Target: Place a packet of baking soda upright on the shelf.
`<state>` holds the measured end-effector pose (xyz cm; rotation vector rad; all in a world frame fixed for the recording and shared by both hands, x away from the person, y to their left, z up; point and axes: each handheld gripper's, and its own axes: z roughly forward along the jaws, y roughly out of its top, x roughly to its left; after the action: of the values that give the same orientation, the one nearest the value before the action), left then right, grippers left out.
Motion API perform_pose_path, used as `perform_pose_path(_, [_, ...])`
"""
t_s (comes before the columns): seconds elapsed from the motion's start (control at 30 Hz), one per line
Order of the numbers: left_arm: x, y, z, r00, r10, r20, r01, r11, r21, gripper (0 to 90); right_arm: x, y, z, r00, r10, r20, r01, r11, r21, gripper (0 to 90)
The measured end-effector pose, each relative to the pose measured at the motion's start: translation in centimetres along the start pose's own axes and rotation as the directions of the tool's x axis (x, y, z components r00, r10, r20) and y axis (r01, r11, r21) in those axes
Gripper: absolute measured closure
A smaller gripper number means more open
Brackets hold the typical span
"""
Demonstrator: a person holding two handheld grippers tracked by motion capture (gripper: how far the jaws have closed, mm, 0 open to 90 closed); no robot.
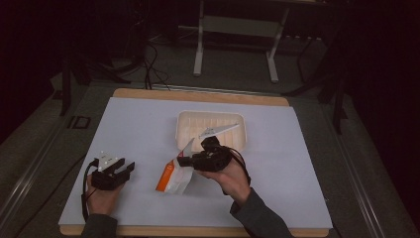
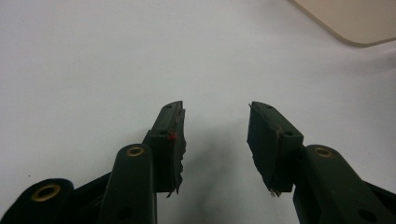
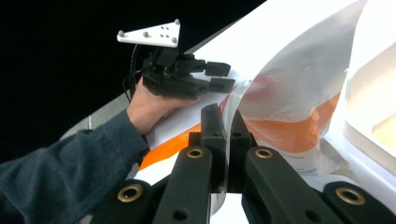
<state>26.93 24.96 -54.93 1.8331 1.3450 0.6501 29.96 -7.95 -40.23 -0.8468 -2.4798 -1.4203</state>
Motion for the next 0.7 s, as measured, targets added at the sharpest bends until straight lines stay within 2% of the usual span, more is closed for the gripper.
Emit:
perform_pose_path(0.43, [0.0, 0.0, 0.0, 1.0, -0.001, 0.001, 0.001, 1.0, 0.0, 55.6, 0.0, 1.1, -0.9, 0.9968, -0.078, 0.019, 0.077, 0.9963, 0.039, 90.0])
perform_pose_path(0.7, [0.0, 0.0, 0.0, 1.0, -0.002, 0.001, 0.002, 1.0, 0.0, 55.2, -0.2, 2.3, -2.0, 0.9935, -0.108, 0.036, 0.107, 0.9937, 0.034, 90.0])
